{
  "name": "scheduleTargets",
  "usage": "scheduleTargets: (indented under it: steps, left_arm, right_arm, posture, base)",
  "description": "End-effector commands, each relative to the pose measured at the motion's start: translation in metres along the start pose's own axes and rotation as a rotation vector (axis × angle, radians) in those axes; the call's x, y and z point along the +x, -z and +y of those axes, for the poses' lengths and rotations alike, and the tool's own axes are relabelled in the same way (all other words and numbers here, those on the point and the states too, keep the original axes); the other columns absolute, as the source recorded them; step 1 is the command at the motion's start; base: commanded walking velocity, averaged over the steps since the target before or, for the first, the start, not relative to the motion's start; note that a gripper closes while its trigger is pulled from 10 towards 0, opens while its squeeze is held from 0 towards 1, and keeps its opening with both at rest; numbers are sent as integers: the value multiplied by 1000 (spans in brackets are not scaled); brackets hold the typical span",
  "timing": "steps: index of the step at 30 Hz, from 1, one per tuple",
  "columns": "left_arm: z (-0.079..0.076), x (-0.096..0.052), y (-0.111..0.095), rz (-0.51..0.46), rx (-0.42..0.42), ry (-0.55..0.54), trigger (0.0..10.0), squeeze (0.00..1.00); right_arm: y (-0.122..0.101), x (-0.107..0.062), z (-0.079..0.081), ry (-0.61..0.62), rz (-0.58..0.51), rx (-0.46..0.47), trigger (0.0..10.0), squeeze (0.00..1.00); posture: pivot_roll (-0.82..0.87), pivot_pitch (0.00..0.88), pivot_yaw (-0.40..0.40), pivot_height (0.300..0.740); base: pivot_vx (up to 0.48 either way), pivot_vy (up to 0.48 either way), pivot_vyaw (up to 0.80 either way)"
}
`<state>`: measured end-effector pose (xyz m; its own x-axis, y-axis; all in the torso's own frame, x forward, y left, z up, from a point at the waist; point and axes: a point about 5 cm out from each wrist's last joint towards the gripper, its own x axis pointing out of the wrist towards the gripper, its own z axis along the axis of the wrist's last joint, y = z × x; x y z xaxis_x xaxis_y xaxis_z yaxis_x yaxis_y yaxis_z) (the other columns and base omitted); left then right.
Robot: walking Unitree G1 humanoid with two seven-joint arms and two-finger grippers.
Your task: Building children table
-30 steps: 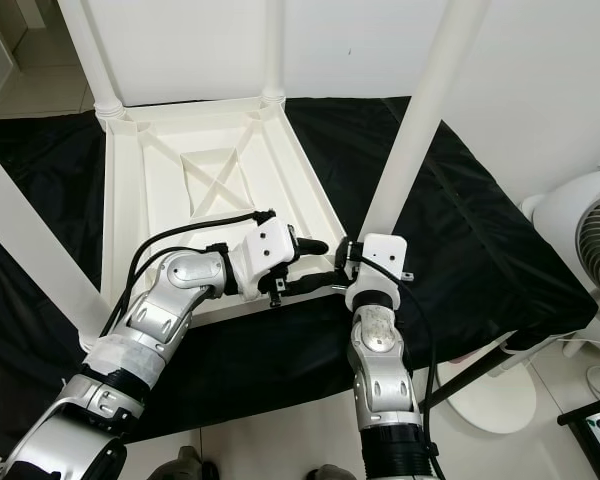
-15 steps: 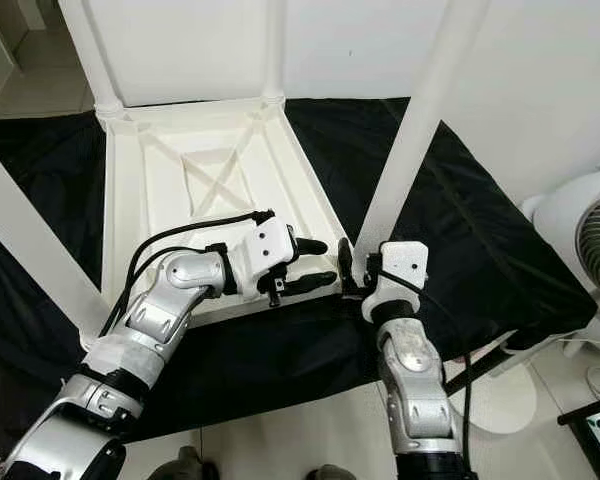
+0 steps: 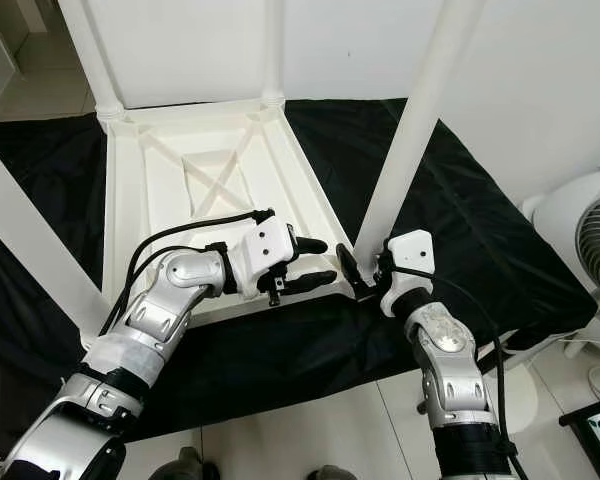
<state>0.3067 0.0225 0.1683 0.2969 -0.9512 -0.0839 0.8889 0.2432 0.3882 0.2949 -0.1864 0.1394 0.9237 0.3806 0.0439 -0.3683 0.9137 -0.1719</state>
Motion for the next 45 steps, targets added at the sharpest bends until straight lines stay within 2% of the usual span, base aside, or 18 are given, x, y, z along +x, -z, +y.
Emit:
scheduleTargets:
  steps: [1, 3, 4, 7, 8, 20, 21, 22, 23, 28, 32, 34, 36, 37, 40, 42, 43, 45]
  left_arm:
    - [7, -2, 1, 9, 2, -86, 10000, 0]
    - [8, -4, 2, 13, 4, -83, 10000, 0]
    - [8, -6, 3, 18, 4, -79, 10000, 0]
    - [8, -8, 4, 24, 5, -73, 10000, 0]
    - [7, -9, 5, 28, 9, -68, 10000, 0]
    - [4, -11, 6, 32, 9, -61, 10000, 0]
    - [3, -10, 6, 30, 8, -59, 10000, 0]
    - [3, -10, 6, 30, 8, -59, 10000, 0]
    - [3, -10, 6, 29, 8, -57, 10000, 0]
    - [3, -9, 5, 16, 3, -55, 10000, 0]
    - [0, -7, 2, 0, -2, -50, 10000, 0]
    - [0, -7, 2, 0, -2, -50, 10000, 0]
    - [0, -7, 2, -1, -3, -48, 10000, 0]
    - [0, -7, 2, -1, -3, -48, 10000, 0]
    - [0, -8, 2, 1, -4, -51, 10000, 0]
    - [-1, -8, 3, 1, -9, -55, 10000, 0]
    - [-1, -8, 3, 1, -9, -55, 10000, 0]
    - [-3, -8, 3, 0, -14, -55, 10000, 0]
  right_arm:
    - [2, 5, -2, -54, 17, 4, 10000, 0]
    - [3, 9, -2, -85, 26, 6, 10000, 0]
    - [5, 11, -3, -100, 35, 3, 3647, 0]
    - [8, 12, -3, -112, 45, 2, 3647, 0]
    - [10, 12, -3, -119, 50, 2, 0, 0]
    - [19, 3, -2, -103, 60, 47, 0, 0]
    - [19, 2, -4, -72, 55, 54, 6824, 0]
    - [19, 2, -4, -72, 55, 54, 6824, 0]
    - [18, 1, -5, -28, 51, 62, 10000, 0]
    - [17, 3, -6, 174, 40, 95, 10000, 0]
    - [12, 7, 9, 268, 14, 141, 10000, 0]
    - [12, 7, 9, 268, 14, 141, 10000, 0]
    - [8, 8, 12, 429, 12, 190, 10000, 0]
    - [8, 8, 12, 429, 12, 190, 10000, 0]
    - [6, 5, 18, 578, 17, 235, 10000, 0]
    - [6, 4, 32, 650, 32, 274, 10000, 0]
    - [6, 4, 32, 650, 32, 274, 10000, 0]
    - [6, 8, 47, 639, 47, 295, 10000, 0]
  posture:
    - [-28, 0, -3, 740]
    - [-25, 0, -3, 740]
    - [-23, 0, -3, 740]
    - [-23, 0, -3, 740]
    - [-15, 0, -8, 740]
    - [-19, 0, -5, 740]
    - [-19, 0, -5, 740]
    - [-19, 0, -5, 740]
    - [-19, 0, -5, 740]
    - [-18, 0, -4, 740]
    - [-19, 0, -3, 740]
    - [-19, 0, -3, 740]
    - [-19, 0, -7, 740]
    - [-19, 0, -7, 740]
    - [-15, 3, -16, 740]
    - [-17, 6, -17, 740]
    - [-17, 6, -17, 740]
    - [-20, 8, -15, 740]
  base:
    - [0, 0, 0]
    - [0, 0, 0]
    - [0, 0, 0]
    - [0, 0, 0]
    - [0, 0, 0]
    - [0, 0, 0]
    - [0, 0, 0]
    - [0, 0, 0]
    - [0, 0, 0]
    - [0, 0, 0]
    - [0, 0, 0]
    - [0, 0, 0]
    - [0, 0, 0]
    - [0, 0, 0]
    - [0, 0, 0]
    - [0, 0, 0]
    - [0, 0, 0]
    - [0, 0, 0]
